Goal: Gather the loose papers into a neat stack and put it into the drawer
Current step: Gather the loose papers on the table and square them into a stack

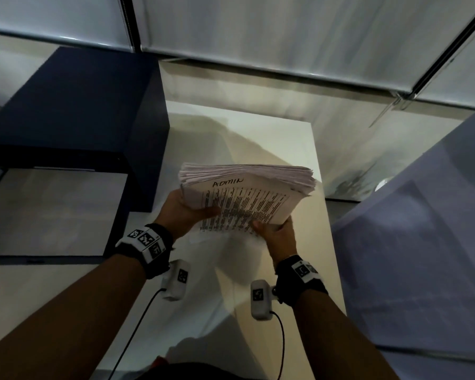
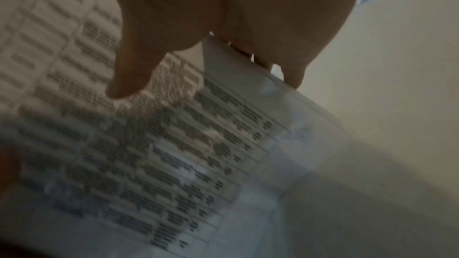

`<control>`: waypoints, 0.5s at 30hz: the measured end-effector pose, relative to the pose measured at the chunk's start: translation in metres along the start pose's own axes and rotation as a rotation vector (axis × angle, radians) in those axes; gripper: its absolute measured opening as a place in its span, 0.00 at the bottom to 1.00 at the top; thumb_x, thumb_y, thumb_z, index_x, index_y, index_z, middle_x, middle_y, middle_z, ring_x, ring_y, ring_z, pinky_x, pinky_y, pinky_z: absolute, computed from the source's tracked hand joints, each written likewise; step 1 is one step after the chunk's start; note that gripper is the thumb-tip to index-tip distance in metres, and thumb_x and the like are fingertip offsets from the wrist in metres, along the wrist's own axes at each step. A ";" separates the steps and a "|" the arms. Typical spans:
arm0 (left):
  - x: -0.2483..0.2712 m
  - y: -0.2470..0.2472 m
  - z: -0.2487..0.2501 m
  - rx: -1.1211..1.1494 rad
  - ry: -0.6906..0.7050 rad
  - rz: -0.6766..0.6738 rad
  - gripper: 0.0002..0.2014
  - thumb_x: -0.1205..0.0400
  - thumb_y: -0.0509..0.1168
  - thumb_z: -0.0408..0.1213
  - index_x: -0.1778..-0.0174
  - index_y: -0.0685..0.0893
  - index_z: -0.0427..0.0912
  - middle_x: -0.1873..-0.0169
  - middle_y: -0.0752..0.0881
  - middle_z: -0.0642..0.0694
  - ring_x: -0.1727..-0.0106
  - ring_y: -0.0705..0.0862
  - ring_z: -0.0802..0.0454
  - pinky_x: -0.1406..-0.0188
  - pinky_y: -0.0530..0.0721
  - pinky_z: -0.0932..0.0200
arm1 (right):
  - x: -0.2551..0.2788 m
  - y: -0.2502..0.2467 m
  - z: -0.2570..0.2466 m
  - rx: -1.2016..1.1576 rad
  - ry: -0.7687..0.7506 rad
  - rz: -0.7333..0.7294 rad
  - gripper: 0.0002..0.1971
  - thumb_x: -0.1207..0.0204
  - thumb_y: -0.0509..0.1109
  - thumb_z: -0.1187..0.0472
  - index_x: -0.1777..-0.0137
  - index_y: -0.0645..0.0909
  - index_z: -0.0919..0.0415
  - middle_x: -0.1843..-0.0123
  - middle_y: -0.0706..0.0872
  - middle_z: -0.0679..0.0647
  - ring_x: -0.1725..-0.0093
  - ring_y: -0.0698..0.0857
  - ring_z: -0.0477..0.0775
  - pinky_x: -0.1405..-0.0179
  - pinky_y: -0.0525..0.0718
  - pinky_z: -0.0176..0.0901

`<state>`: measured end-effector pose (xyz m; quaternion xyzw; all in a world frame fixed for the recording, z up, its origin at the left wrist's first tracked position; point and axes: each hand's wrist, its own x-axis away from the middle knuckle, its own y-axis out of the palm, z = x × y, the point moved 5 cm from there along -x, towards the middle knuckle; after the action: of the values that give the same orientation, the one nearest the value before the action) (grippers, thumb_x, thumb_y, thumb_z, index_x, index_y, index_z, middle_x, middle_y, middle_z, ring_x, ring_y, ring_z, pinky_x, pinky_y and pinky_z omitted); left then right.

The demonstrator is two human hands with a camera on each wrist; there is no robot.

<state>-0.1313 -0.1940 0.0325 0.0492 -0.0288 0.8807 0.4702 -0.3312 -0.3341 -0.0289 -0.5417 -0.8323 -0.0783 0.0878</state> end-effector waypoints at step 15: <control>-0.006 -0.004 0.001 0.023 0.056 0.032 0.24 0.36 0.81 0.33 0.44 0.88 0.54 0.45 0.91 0.49 0.42 0.89 0.49 0.45 0.89 0.49 | -0.016 0.007 0.037 0.095 0.108 -0.045 0.47 0.45 0.88 0.64 0.27 0.66 0.51 0.40 0.84 0.47 0.39 0.85 0.52 0.34 0.82 0.52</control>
<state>-0.1248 -0.1973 0.0331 0.0296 -0.0063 0.8895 0.4560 -0.3207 -0.3369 -0.0681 -0.5131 -0.8410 -0.0701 0.1566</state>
